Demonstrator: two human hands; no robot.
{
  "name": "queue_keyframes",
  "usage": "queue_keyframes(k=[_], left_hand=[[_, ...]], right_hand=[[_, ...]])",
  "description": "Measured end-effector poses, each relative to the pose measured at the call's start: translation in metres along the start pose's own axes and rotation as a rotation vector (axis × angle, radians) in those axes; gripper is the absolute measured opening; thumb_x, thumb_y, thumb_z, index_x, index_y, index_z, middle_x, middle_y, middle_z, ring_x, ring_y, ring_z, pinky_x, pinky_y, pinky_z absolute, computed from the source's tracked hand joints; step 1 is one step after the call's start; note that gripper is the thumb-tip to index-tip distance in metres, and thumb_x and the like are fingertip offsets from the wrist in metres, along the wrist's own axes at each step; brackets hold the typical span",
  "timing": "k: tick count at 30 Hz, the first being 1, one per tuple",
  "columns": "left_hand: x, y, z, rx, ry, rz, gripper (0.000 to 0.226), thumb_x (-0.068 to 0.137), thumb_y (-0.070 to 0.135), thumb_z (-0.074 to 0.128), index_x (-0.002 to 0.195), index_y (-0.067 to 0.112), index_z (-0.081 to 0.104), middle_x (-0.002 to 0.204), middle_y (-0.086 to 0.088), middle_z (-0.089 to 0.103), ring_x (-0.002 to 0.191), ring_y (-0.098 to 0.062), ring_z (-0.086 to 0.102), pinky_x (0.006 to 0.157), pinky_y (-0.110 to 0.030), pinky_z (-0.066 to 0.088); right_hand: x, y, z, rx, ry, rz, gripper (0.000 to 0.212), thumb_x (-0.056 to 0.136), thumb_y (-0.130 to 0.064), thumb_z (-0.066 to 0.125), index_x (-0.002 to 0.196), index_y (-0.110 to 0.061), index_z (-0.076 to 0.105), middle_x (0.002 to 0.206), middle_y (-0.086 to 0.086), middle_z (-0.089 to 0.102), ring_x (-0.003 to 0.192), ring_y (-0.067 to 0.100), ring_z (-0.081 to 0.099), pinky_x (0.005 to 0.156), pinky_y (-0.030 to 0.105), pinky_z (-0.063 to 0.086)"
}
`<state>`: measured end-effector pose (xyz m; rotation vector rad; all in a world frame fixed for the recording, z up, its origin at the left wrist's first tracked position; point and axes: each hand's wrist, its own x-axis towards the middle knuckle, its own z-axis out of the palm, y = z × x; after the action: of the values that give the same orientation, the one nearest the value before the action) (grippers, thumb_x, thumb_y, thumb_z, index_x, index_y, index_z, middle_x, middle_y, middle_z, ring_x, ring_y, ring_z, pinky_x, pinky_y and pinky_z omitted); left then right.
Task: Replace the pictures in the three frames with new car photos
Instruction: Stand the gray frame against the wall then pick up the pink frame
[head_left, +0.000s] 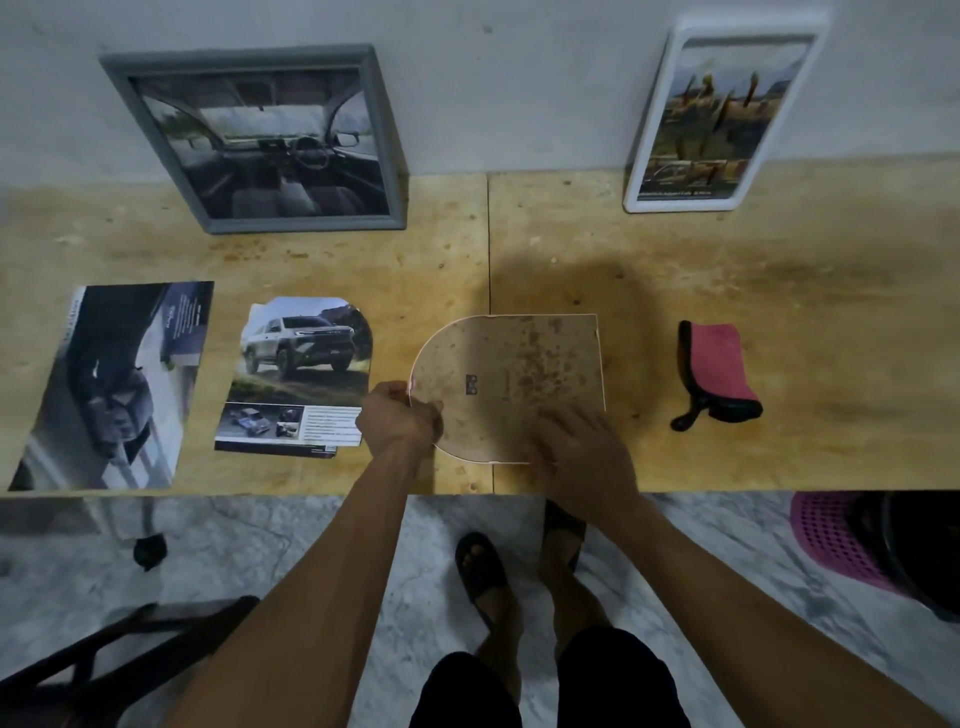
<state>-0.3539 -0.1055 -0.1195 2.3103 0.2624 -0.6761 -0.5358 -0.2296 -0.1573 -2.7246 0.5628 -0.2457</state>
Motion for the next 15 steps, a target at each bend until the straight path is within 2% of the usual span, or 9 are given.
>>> queue_keyframes(k=[2,5,7,11,13,15], left_hand=[[-0.003,-0.003,0.001,0.054,0.023,0.117,0.051,0.074,0.022,0.087,0.119,0.012,0.065,0.109,-0.007,0.072,0.1,-0.026,0.067,0.085,-0.033,0.054],[-0.005,-0.008,0.006,0.189,0.041,0.243,0.053,0.08,0.029,0.082,0.127,0.015,0.061,0.118,-0.01,0.066,0.107,-0.031,0.064,0.087,-0.039,0.054],[-0.004,-0.011,0.01,0.274,0.043,0.262,0.049,0.084,0.032,0.077,0.127,0.016,0.062,0.119,-0.012,0.062,0.11,-0.034,0.061,0.087,-0.045,0.055],[-0.011,-0.006,0.013,0.444,0.079,0.325,0.025,0.09,0.031,0.064,0.105,0.012,0.069,0.113,-0.013,0.057,0.106,-0.036,0.058,0.076,-0.042,0.051],[-0.011,-0.006,0.016,0.456,0.071,0.293,0.024,0.09,0.03,0.061,0.1,0.01,0.07,0.115,-0.015,0.056,0.108,-0.036,0.056,0.081,-0.043,0.052],[-0.008,-0.004,0.02,0.374,0.065,0.217,0.022,0.082,0.032,0.061,0.088,0.013,0.07,0.112,-0.017,0.059,0.108,-0.038,0.058,0.082,-0.047,0.056]], right_hand=[[0.01,0.005,-0.006,0.073,0.072,0.276,0.033,0.088,-0.023,0.065,0.118,-0.009,0.06,0.127,0.013,0.056,0.113,0.034,0.052,0.09,0.047,0.048],[0.023,0.01,-0.012,0.281,-0.008,0.589,0.063,0.091,-0.021,0.059,0.146,-0.01,0.032,0.15,0.015,0.03,0.137,0.033,0.026,0.108,0.05,0.034],[0.027,0.012,-0.01,0.317,-0.055,0.629,0.069,0.093,-0.023,0.057,0.151,-0.01,0.022,0.155,0.013,0.024,0.141,0.031,0.02,0.114,0.049,0.027],[0.027,0.008,0.001,0.237,-0.124,0.644,0.076,0.095,-0.031,0.056,0.154,-0.011,0.013,0.16,0.012,0.015,0.145,0.032,0.013,0.118,0.045,0.016],[0.027,0.005,0.005,0.228,-0.144,0.653,0.078,0.096,-0.031,0.054,0.155,-0.01,0.007,0.162,0.011,0.007,0.147,0.032,0.008,0.12,0.044,0.011],[0.027,0.003,0.009,0.233,-0.163,0.661,0.079,0.098,-0.03,0.052,0.155,-0.009,0.002,0.164,0.011,0.0,0.149,0.032,0.002,0.12,0.043,0.005]])
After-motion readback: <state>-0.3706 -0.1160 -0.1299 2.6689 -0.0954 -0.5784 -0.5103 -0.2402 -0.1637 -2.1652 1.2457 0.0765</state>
